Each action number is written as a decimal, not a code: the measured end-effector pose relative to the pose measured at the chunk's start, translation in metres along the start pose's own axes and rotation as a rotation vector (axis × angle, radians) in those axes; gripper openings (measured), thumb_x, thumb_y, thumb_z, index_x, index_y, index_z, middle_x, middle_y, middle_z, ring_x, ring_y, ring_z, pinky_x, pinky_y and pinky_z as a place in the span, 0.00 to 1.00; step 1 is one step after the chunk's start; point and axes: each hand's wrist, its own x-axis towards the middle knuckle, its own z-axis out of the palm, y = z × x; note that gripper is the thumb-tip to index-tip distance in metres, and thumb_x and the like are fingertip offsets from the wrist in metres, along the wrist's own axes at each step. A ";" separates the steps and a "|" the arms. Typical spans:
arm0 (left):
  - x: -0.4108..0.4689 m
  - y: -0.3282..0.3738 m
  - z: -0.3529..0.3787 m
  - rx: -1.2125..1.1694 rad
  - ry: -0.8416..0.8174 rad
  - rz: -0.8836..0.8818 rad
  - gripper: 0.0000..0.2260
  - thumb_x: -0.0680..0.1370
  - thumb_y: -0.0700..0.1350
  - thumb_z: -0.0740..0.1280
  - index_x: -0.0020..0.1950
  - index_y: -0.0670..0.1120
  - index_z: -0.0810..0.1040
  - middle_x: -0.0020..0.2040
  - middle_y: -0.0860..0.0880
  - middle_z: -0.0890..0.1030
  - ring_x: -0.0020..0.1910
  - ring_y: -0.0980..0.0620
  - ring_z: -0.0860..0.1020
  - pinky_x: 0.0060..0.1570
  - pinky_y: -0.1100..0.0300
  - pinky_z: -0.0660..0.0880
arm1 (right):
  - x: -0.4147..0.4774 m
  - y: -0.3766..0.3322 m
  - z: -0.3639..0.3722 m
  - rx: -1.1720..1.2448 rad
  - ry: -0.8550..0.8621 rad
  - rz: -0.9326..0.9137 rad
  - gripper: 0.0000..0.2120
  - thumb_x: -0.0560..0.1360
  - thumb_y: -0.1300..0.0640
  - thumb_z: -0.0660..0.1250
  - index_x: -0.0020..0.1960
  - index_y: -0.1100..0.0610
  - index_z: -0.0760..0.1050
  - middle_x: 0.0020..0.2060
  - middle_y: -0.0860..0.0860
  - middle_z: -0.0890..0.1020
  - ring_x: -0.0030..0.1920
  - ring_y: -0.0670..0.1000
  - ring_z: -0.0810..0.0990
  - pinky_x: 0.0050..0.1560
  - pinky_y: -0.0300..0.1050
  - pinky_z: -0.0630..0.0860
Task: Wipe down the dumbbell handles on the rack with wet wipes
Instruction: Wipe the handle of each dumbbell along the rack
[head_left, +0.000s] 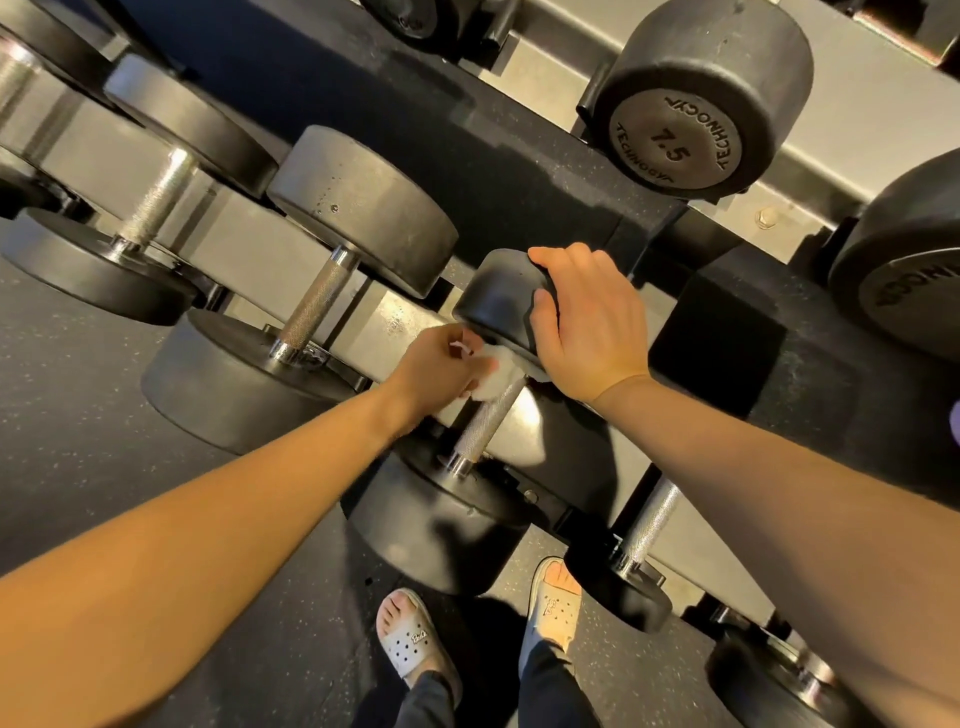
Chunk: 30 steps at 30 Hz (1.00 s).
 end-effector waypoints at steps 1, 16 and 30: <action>0.003 0.004 0.008 0.000 0.074 -0.010 0.03 0.79 0.41 0.71 0.49 0.41 0.82 0.37 0.47 0.81 0.34 0.54 0.78 0.38 0.63 0.76 | 0.000 0.000 0.000 0.000 0.000 0.000 0.19 0.81 0.52 0.57 0.69 0.54 0.73 0.53 0.52 0.78 0.51 0.52 0.74 0.48 0.49 0.73; -0.009 0.011 0.002 0.586 -0.138 -0.047 0.03 0.78 0.37 0.66 0.45 0.40 0.78 0.43 0.44 0.82 0.40 0.47 0.80 0.41 0.56 0.79 | 0.000 0.003 0.002 0.003 -0.005 0.014 0.19 0.81 0.51 0.57 0.69 0.54 0.73 0.53 0.52 0.78 0.51 0.52 0.75 0.47 0.49 0.75; -0.041 -0.010 0.015 0.779 -0.136 -0.052 0.08 0.74 0.46 0.76 0.51 0.45 0.83 0.46 0.48 0.82 0.48 0.47 0.82 0.49 0.53 0.81 | 0.000 0.003 0.003 0.027 0.035 0.001 0.18 0.82 0.52 0.59 0.70 0.53 0.73 0.56 0.51 0.79 0.54 0.52 0.76 0.52 0.46 0.73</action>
